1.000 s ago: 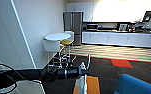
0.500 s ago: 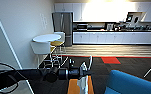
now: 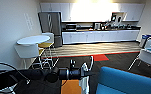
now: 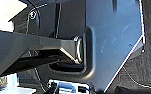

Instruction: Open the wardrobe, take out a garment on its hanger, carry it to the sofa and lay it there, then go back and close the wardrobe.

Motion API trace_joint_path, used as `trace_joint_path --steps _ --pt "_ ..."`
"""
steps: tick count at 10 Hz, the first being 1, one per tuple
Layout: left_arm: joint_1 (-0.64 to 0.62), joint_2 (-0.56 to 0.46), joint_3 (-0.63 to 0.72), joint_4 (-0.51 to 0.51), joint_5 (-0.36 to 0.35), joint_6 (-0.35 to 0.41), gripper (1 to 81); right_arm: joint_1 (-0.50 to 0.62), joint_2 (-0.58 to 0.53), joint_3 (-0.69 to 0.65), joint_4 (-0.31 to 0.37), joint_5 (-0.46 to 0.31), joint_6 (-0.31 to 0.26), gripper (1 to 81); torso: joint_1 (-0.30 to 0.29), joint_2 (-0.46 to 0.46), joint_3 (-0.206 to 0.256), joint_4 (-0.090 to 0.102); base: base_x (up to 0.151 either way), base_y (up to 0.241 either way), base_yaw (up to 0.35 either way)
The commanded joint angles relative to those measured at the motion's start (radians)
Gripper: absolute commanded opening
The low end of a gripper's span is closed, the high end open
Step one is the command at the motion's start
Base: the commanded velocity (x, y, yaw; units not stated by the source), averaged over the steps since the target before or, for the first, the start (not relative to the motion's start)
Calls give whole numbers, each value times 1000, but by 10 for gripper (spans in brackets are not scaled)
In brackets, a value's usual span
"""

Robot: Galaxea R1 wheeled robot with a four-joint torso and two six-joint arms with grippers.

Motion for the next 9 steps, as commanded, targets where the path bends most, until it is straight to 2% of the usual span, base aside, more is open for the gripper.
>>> trace_joint_path --steps 1,2,4,6,9 --pt "-141 14 26 30 -35 6 10 22 -7 6 -8 -48 1 811 0 0 -41 0 0 0 -303" --pt "-141 20 25 30 -35 6 10 20 -7 7 -10 -48 1 811 0 0 -82 0 0 0 -306" --pt "-141 30 17 30 -35 6 10 23 -4 7 -10 -48 1 811 -1 0 -46 0 0 0 -307" --pt "-143 62 -15 28 -35 3 10 23 -4 6 -8 -48 1 811 1 1 -70 0 0 0 -307" --pt "-158 139 -75 19 -12 1 10 25 -4 3 -8 -48 1 811 0 1 -72 0 0 0 -308"
